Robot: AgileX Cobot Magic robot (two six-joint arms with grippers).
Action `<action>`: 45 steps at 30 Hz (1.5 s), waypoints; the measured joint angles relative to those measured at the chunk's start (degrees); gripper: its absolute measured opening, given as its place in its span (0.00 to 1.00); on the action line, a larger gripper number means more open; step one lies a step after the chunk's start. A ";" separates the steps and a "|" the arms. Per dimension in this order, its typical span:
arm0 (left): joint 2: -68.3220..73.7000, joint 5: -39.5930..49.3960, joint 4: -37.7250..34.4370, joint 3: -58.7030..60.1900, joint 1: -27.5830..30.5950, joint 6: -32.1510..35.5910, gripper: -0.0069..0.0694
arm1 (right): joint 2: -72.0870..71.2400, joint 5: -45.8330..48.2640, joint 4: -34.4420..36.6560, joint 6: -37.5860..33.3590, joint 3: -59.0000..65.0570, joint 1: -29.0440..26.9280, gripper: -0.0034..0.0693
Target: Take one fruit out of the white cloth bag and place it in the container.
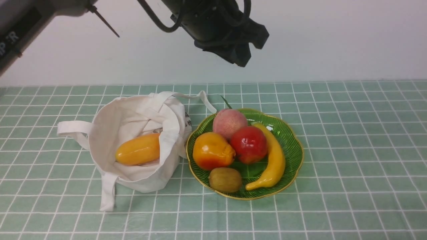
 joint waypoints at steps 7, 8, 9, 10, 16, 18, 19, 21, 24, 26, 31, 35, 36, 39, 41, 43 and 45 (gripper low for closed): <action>-4.13 0.12 5.29 0.00 -0.18 -1.97 0.08 | 0.00 0.00 0.00 0.00 0.00 0.00 0.03; -5.33 0.12 6.52 0.00 -0.18 -1.97 0.08 | 0.00 0.00 0.00 0.00 0.00 0.00 0.03; -6.97 0.18 7.80 0.00 -0.18 -1.97 0.08 | 0.00 0.00 0.00 0.00 0.00 0.00 0.03; -7.57 0.18 8.52 0.00 -0.18 -1.97 0.08 | 0.00 0.00 0.00 0.00 0.00 0.00 0.03; -17.78 0.29 12.77 1.26 -0.18 -1.67 0.08 | 0.00 0.00 0.00 0.00 0.00 0.00 0.03; -23.59 0.29 14.15 4.66 -0.18 -1.56 0.08 | 0.00 0.00 0.00 0.00 0.00 0.00 0.03; -26.27 0.34 14.85 6.77 -0.18 -1.56 0.08 | 0.00 0.00 0.00 0.00 0.00 0.00 0.03; -29.72 0.39 15.78 10.37 -0.18 -1.56 0.08 | 0.00 0.00 0.00 0.00 0.00 0.00 0.03; -40.19 0.40 17.04 20.97 -0.18 -2.94 0.08 | 0.00 0.00 0.00 0.00 0.00 0.00 0.03; -46.95 0.40 16.66 29.09 -0.18 -4.67 0.08 | 0.00 0.00 0.00 0.00 0.00 0.00 0.03; -64.93 -8.13 15.11 52.15 -0.18 -7.10 0.08 | 0.00 0.00 0.00 0.00 0.00 0.00 0.03; -75.21 -19.38 15.30 66.54 -0.18 -7.87 0.08 | 0.00 0.00 0.00 0.00 0.00 0.00 0.03; -79.01 -25.15 15.37 70.93 -0.18 -8.61 0.08 | 0.00 0.00 0.00 0.00 0.00 0.00 0.03; -85.67 -35.58 17.18 80.21 -0.18 -10.57 0.08 | 0.00 0.00 0.00 0.00 0.00 0.00 0.03; -88.56 -41.49 18.11 83.88 -0.18 -11.52 0.08 | 0.00 0.00 0.00 0.00 0.00 0.00 0.03; -90.73 -47.47 18.36 87.00 -0.18 -12.11 0.08 | 0.00 0.00 0.00 0.00 0.00 0.00 0.03; -91.77 -51.80 18.57 89.35 -0.18 -12.31 0.08 | 0.00 0.00 0.00 0.00 0.00 0.00 0.03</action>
